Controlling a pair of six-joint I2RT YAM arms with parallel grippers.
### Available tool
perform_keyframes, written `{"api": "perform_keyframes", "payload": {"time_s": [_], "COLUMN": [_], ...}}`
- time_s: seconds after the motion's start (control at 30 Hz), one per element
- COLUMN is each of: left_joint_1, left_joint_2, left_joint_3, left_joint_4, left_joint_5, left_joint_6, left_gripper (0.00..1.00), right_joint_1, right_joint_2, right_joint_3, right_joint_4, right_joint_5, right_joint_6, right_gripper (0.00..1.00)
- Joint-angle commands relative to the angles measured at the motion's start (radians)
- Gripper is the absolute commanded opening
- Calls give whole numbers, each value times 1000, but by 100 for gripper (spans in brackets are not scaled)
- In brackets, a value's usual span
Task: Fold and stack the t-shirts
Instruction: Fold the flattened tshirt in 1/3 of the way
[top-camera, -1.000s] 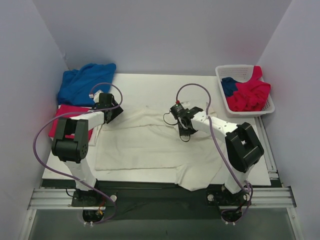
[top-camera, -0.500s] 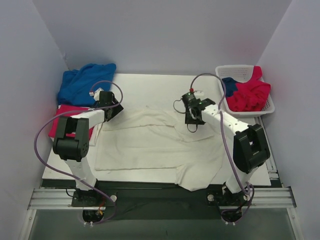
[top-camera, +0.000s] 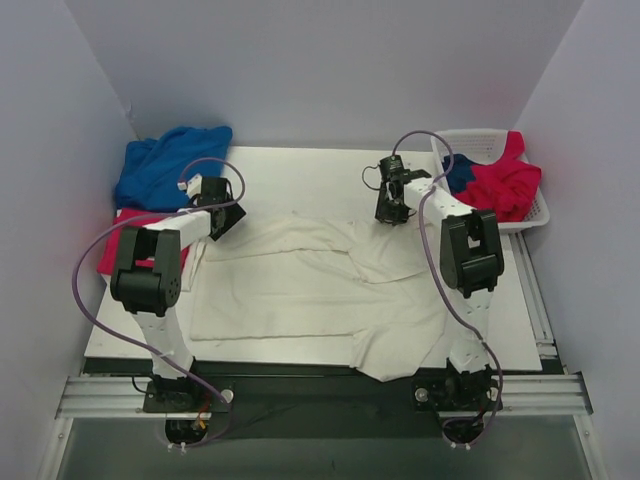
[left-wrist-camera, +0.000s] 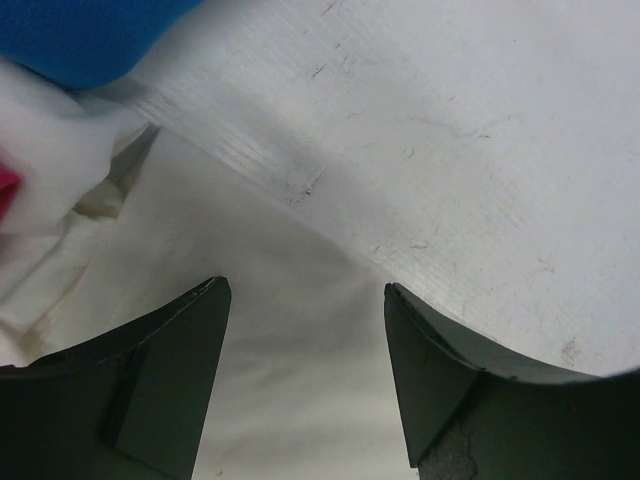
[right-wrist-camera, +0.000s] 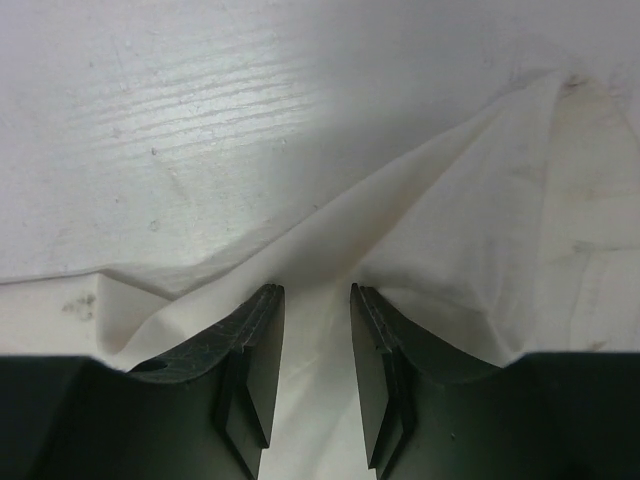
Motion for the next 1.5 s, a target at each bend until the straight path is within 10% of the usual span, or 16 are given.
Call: {"api": "perform_keyframes", "payload": {"time_s": [0.0,0.93,1.47], "left_joint_1": [9,24,41], "left_joint_2": [21,234,436], "left_joint_3": [50,350,666], "left_joint_4": [-115,-400,-448], "left_joint_5": [-38,-5,87], "left_joint_6": [-34,-82,-76], "left_gripper": [74,73,73], "right_joint_1": [-16,-200,-200], "right_joint_2": [16,124,306], "right_joint_3": [46,147,492], "right_joint_4": [-44,-263,-297], "right_joint_5": [-54,61,-1], "right_joint_6": [20,87,1], "right_gripper": [34,31,33]}}
